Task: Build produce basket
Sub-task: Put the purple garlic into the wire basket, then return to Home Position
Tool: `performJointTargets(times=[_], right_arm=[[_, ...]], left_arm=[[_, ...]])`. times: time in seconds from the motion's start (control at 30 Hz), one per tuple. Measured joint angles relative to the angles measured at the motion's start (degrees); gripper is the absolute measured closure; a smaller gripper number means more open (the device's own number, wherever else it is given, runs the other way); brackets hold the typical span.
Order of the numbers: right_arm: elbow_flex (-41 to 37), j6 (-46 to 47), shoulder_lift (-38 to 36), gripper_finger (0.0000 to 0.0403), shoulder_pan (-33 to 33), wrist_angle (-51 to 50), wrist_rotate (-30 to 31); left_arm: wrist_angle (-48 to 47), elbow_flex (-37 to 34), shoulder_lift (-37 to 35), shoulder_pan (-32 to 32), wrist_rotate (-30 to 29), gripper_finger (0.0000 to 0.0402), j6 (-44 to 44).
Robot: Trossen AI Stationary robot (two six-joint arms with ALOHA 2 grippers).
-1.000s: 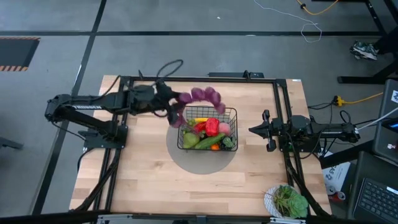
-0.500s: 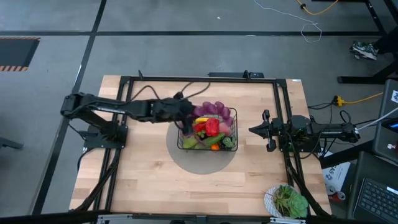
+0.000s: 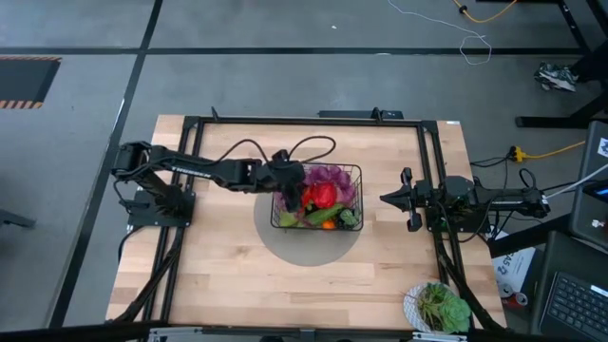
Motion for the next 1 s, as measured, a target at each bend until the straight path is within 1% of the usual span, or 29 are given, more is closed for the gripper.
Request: performJointTargets(times=[0.07,0.17,0.27,0.43,0.67,0.8,1.0], right_arm=[[0.0,0.0,0.0,0.04,0.0,0.0,0.0],[0.0,0.0,0.0,0.04,0.0,0.0,0.0],[0.0,0.0,0.0,0.04,0.0,0.0,0.0],[0.0,0.0,0.0,0.04,0.0,0.0,0.0],[0.0,0.0,0.0,0.04,0.0,0.0,0.0],[0.0,0.0,0.0,0.04,0.0,0.0,0.0],[0.0,0.0,0.0,0.04,0.0,0.0,0.0]], left_arm=[[-0.1,0.0,0.0,0.0,-1.6,0.0223,-1.4],[-0.1,0.0,-0.1,0.0,-1.8,0.0216,-2.7],[0.2,0.1,-1.3,0.0,-2.1,0.0199,-3.8],[-0.1,1.5,-1.1,0.0,-2.3,0.0173,-4.0],[-0.1,2.2,-1.9,-0.7,-2.6,0.0172,-3.8],[0.0,3.1,-1.9,-0.5,-5.6,0.0168,-5.9],[0.1,3.2,-1.9,-0.6,-5.0,0.0169,-5.5]])
